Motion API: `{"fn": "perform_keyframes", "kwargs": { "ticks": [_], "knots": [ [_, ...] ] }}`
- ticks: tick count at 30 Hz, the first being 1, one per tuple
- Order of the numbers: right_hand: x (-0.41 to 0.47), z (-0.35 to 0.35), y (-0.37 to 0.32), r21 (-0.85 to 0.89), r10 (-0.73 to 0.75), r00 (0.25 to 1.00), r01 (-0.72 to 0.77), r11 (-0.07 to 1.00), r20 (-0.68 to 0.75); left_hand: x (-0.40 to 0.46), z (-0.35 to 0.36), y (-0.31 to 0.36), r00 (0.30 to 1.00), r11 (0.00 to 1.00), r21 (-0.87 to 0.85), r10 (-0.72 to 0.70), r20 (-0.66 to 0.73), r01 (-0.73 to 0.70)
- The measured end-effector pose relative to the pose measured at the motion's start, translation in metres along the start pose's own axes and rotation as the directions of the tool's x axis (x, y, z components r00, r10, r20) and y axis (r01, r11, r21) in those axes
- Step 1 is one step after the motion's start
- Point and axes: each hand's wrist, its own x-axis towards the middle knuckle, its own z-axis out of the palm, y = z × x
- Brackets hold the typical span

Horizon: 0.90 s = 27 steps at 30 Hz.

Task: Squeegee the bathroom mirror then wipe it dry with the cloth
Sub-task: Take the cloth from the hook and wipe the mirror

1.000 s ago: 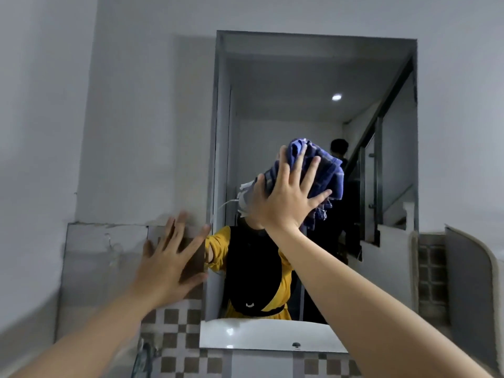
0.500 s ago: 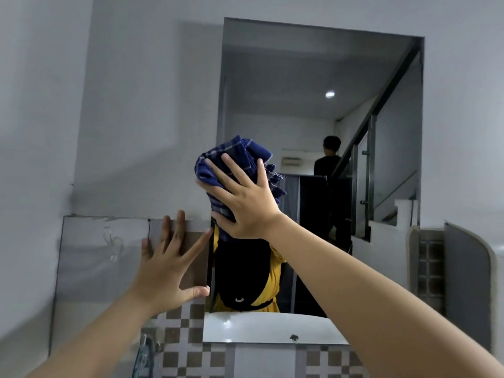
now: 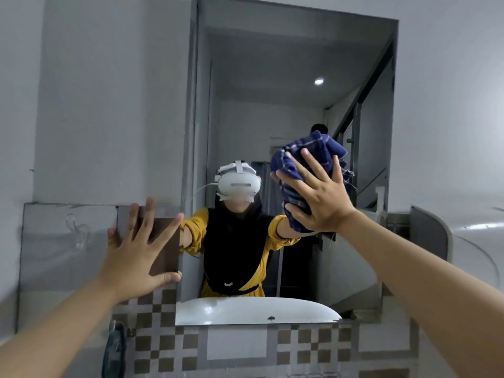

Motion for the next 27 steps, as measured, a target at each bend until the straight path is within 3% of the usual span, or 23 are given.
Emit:
{"fn": "perform_keyframes", "kwargs": {
  "ticks": [6, 11, 15, 19, 27],
  "knots": [
    [-0.035, 0.001, 0.044, 0.038, 0.320, 0.947, -0.319, 0.947, -0.010, 0.000, 0.000, 0.004, 0.999, 0.999, 0.002, -0.040, 0.023, 0.040],
    [-0.050, 0.001, 0.034, 0.158, 0.650, 0.759, -0.639, 0.753, -0.027, 0.000, -0.001, 0.005, 0.999, 0.999, 0.015, -0.030, 0.025, 0.030],
    [-0.052, 0.005, -0.002, 0.190, 0.760, 0.650, -0.747, 0.638, 0.007, 0.001, 0.000, 0.007, 0.999, 0.999, 0.034, -0.023, 0.038, 0.021],
    [-0.044, 0.010, -0.044, 0.206, 0.760, 0.650, -0.747, 0.633, 0.021, 0.001, 0.000, 0.008, 0.998, 0.999, 0.023, -0.031, 0.054, 0.029],
    [0.017, 0.016, -0.131, 0.214, 0.630, 0.775, -0.624, 0.751, 0.048, 0.001, -0.001, 0.007, 0.997, 1.000, -0.005, -0.017, 0.079, 0.017]
  ]
}}
